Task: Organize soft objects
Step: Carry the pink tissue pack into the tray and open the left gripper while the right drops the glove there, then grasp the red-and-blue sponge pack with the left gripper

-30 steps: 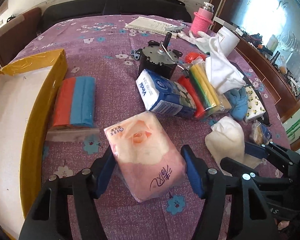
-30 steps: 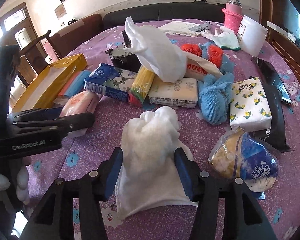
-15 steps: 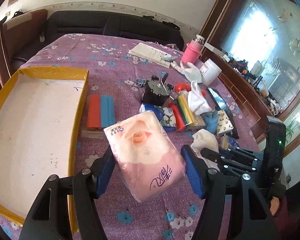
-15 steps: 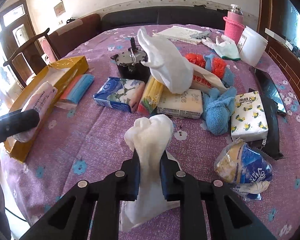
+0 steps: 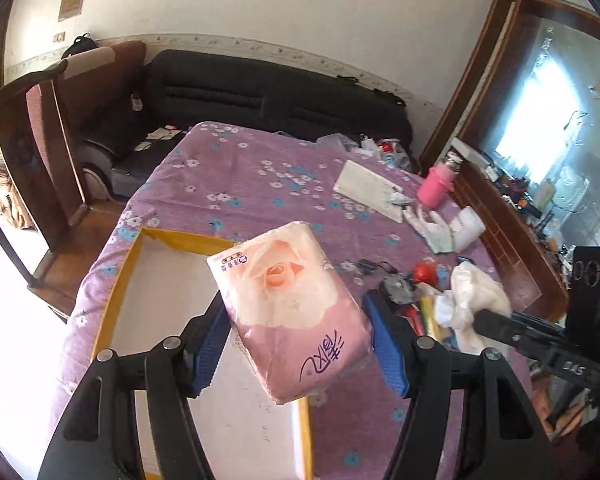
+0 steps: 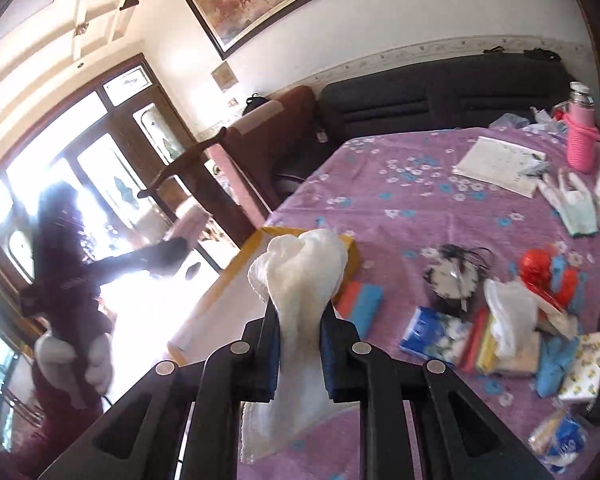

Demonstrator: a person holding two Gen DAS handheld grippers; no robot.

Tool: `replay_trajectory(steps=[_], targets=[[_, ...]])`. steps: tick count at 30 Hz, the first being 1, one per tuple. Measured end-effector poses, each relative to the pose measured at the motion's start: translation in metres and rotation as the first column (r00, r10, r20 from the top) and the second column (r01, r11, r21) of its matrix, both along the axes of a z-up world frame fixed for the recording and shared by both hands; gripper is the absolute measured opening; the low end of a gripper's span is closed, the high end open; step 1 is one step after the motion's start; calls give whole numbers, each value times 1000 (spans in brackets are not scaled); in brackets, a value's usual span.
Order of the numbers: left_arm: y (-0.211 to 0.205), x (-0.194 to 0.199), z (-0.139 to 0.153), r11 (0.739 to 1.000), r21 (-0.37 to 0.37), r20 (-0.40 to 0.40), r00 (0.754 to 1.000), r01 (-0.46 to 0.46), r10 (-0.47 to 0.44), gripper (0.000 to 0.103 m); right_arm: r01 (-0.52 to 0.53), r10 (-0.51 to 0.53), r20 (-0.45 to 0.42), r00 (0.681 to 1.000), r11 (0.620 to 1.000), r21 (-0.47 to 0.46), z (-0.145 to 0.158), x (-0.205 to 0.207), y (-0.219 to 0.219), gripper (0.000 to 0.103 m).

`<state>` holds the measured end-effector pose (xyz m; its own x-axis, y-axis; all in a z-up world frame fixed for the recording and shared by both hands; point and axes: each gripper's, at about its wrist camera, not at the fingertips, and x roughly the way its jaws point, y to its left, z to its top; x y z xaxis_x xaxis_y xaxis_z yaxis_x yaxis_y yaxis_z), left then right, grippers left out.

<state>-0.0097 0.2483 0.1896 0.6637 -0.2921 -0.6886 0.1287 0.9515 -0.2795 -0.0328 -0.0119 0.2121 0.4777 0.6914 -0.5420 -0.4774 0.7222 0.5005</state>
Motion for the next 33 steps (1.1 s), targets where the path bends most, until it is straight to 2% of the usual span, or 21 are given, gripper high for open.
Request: replay_trajectory(steps=[3, 8, 11, 15, 16, 17, 18, 20, 21, 24, 26, 30, 33], targets=[[19, 40, -29, 998, 21, -39, 998, -51, 52, 65, -20, 21, -72, 997, 1000, 18, -13, 40, 39, 19], [43, 94, -95, 993, -42, -143, 985, -106, 99, 65, -23, 18, -227, 974, 1000, -21, -71, 103, 93, 19], [51, 113, -121, 990, -77, -189, 976, -121, 105, 65, -12, -9, -258, 966, 997, -81, -99, 127, 111, 19], [61, 124, -139, 984, -102, -219, 969, -144, 119, 67, -11, -31, -267, 963, 988, -154, -121, 148, 131, 21], [63, 125, -141, 983, -106, -223, 967, -149, 123, 67, -7, -39, -258, 965, 985, -174, -123, 150, 134, 21], [66, 125, -143, 982, -109, -230, 965, -154, 126, 67, -6, -42, -247, 968, 982, -191, -125, 151, 135, 27], [69, 123, -142, 981, -113, -232, 964, -156, 127, 68, -4, -46, -235, 971, 978, -208, -126, 152, 136, 41], [74, 118, -140, 980, -116, -225, 965, -165, 136, 68, 12, -58, -220, 974, 979, -204, -124, 150, 132, 60], [75, 115, -136, 979, -115, -215, 966, -168, 141, 69, 28, -68, -216, 974, 982, -185, -120, 148, 125, 65], [78, 100, -126, 977, -118, -188, 970, -180, 156, 69, 61, -90, -201, 975, 987, -147, -108, 138, 102, 65], [76, 85, -116, 977, -127, -163, 975, -172, 151, 69, 93, -122, -176, 977, 982, -165, -102, 129, 82, 65], [64, 44, -95, 979, -146, -112, 985, -145, 130, 71, 141, -188, -128, 974, 940, -310, -111, 117, 59, 65], [51, 9, -84, 978, -170, -75, 991, -118, 107, 72, 112, -181, -147, 972, 915, -386, -127, 118, 63, 64]])
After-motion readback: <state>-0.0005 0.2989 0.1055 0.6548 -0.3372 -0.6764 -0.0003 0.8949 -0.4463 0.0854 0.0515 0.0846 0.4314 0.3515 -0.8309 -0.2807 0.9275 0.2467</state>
